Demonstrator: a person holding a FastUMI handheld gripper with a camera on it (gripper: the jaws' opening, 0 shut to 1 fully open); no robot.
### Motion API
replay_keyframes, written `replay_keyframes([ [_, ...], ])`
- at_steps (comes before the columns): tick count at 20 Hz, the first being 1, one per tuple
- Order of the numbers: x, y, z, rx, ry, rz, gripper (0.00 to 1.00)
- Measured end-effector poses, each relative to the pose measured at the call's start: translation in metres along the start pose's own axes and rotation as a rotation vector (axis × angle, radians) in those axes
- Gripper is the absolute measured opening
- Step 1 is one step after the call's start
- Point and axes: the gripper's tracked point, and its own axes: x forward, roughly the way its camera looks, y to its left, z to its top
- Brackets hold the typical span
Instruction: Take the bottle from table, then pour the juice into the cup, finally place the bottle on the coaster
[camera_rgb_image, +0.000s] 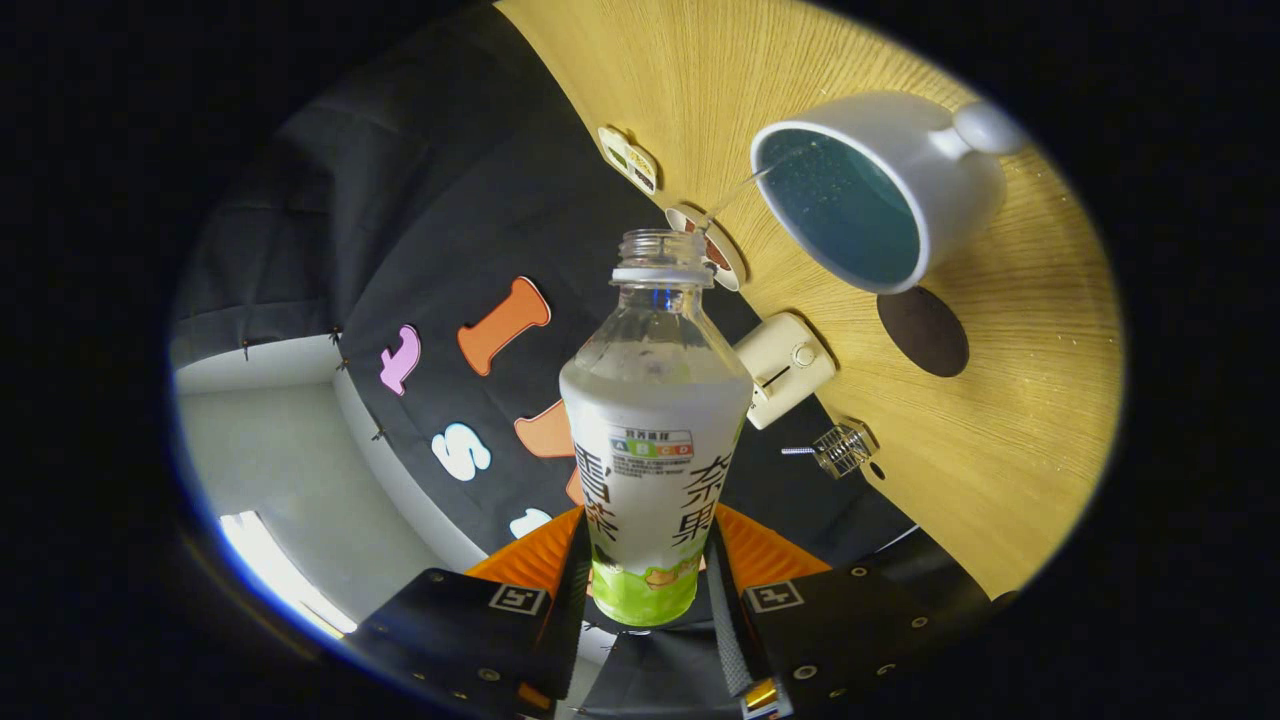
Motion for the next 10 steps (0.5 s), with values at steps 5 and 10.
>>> replay_keyframes([
  [5,-0.002,-0.026,0.006,-0.123,-0.009,-0.092,0.58],
  [10,-0.005,-0.065,0.012,-0.366,-0.007,-0.232,0.57],
])
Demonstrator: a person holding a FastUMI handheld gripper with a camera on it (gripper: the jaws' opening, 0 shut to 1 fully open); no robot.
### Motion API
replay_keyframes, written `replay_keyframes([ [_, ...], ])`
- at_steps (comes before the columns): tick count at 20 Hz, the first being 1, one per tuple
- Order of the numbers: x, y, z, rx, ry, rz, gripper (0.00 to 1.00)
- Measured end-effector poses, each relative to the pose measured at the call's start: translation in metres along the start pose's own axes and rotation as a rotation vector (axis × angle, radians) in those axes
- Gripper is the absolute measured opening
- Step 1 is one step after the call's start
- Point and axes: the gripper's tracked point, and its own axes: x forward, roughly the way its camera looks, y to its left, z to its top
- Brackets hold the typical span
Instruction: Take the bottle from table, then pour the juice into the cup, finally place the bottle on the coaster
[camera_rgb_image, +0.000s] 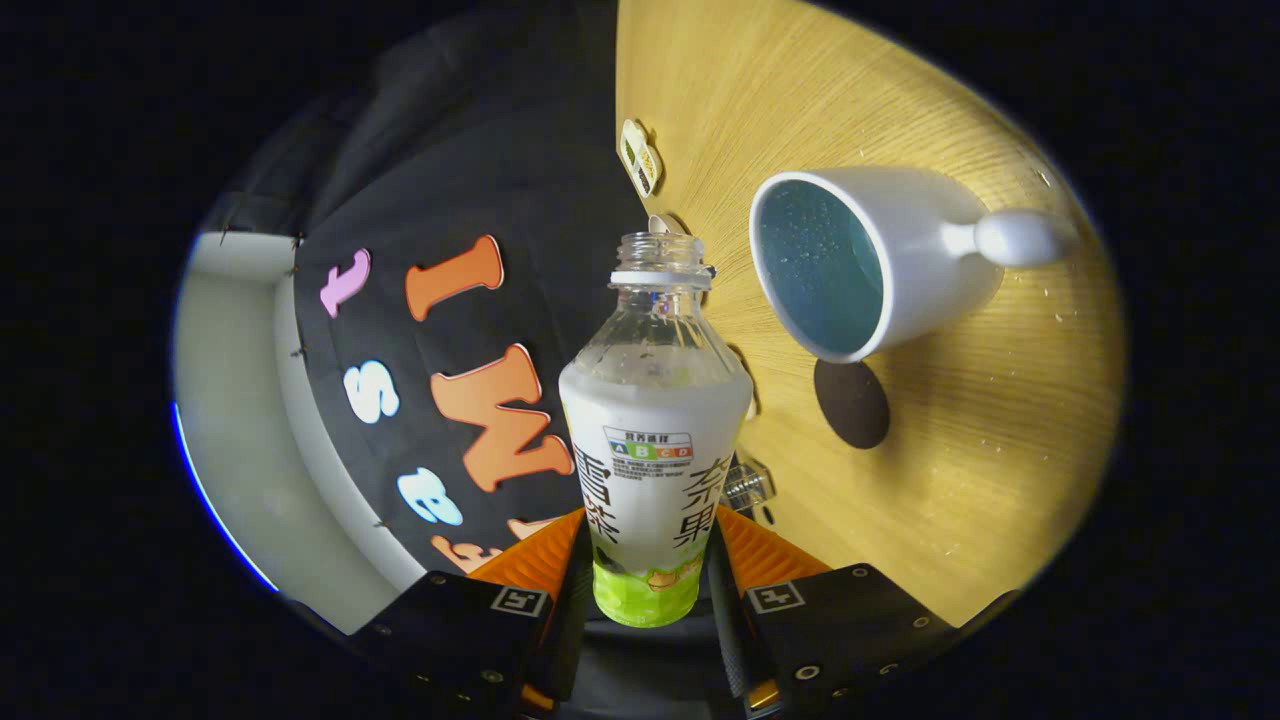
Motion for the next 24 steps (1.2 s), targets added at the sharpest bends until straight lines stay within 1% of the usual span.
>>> replay_keyframes([
  [3,0.005,-0.012,-0.004,-0.188,0.004,-0.031,0.58],
  [4,0.009,-0.014,-0.002,-0.255,-0.010,-0.024,0.58],
  [6,0.018,-0.009,0.001,-0.383,-0.048,0.026,0.58],
  [8,0.023,-0.003,-0.005,-0.512,-0.054,0.081,0.58],
  [11,0.028,-0.003,-0.004,-0.765,-0.102,0.076,0.58],
  [14,0.029,0.013,-0.010,-0.935,-0.132,0.132,0.58],
  [17,0.038,0.012,-0.009,-1.149,-0.161,0.112,0.58],
  [21,0.048,0.010,-0.007,-1.451,-0.198,0.039,0.58],
  [24,0.056,0.006,-0.004,-1.619,-0.217,-0.015,0.58],
])
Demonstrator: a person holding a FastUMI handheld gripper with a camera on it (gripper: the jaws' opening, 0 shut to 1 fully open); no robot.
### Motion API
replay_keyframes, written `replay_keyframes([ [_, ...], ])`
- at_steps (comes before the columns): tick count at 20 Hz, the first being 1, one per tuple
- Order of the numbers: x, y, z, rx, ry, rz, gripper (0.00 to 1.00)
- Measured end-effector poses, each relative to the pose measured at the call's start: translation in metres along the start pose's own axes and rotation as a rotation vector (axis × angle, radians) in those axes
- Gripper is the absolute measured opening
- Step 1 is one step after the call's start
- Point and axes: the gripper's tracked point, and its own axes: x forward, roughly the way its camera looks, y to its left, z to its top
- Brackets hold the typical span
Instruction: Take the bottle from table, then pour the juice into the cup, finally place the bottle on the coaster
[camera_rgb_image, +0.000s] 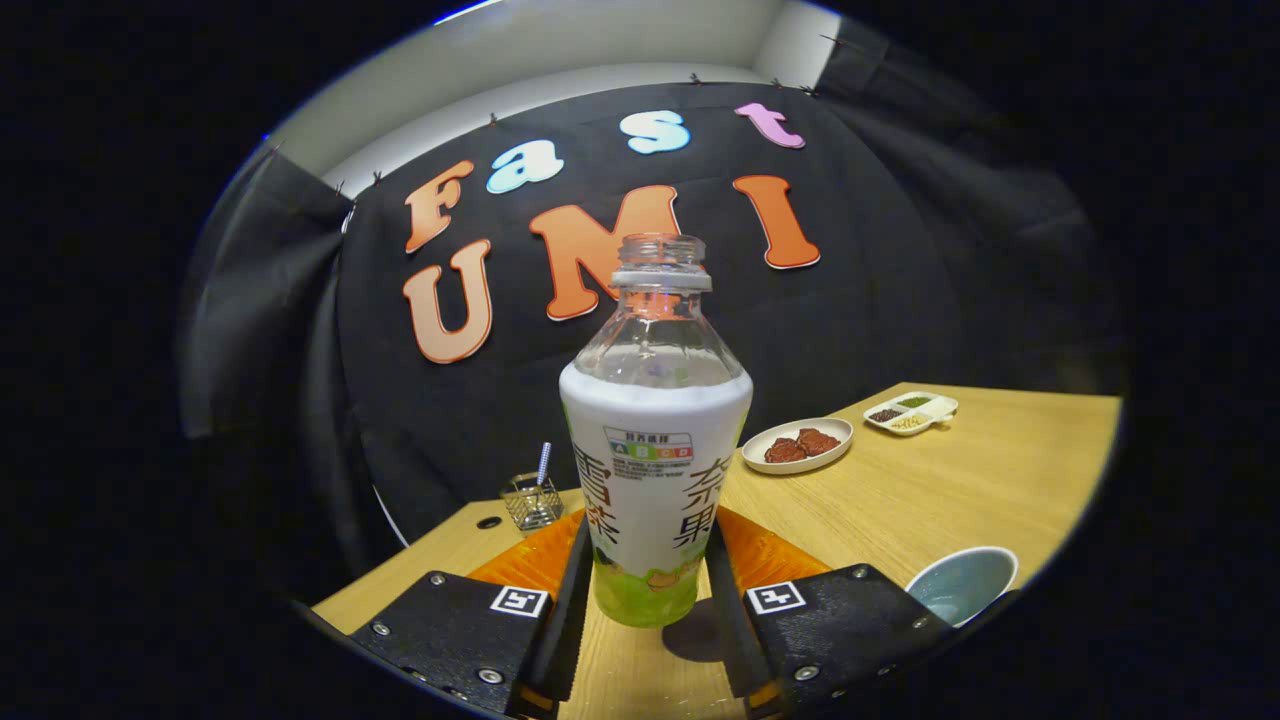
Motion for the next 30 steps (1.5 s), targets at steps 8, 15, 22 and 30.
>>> replay_keyframes([
  [8,0.025,0.010,-0.036,-0.330,0.102,-0.035,0.58],
  [15,0.038,-0.004,-0.058,-0.366,0.181,-0.084,0.58],
  [22,0.036,-0.019,-0.071,-0.270,0.255,-0.106,0.58],
  [30,0.024,-0.029,-0.080,-0.248,0.297,-0.151,0.69],
])
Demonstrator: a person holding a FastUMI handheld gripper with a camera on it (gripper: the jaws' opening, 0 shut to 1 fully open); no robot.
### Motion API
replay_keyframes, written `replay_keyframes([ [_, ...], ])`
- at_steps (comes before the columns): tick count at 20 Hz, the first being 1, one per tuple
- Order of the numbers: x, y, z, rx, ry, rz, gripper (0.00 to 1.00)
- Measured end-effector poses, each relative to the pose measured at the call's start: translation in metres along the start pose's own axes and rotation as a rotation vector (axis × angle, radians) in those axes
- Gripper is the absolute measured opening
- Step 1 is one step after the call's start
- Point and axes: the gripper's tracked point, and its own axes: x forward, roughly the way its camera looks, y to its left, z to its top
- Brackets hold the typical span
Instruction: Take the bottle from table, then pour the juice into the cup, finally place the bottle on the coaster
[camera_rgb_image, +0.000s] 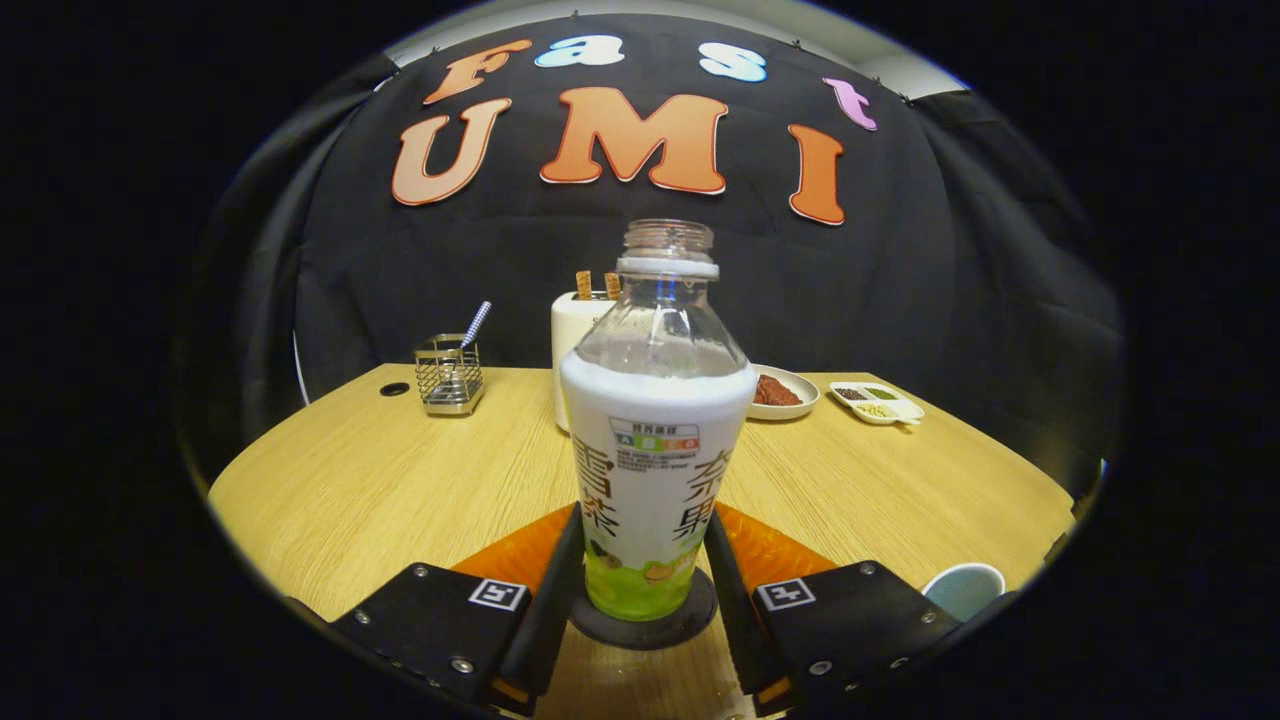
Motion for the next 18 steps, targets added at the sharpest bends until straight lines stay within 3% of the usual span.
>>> replay_keyframes([
  [3,-0.012,-0.001,0.000,0.012,-0.001,-0.015,0.83],
  [6,-0.028,0.001,0.017,0.050,-0.058,-0.019,0.86],
  [11,-0.073,0.009,0.068,0.122,-0.222,-0.018,0.86],
  [18,-0.152,0.017,0.151,0.038,-0.411,-0.055,0.85],
])
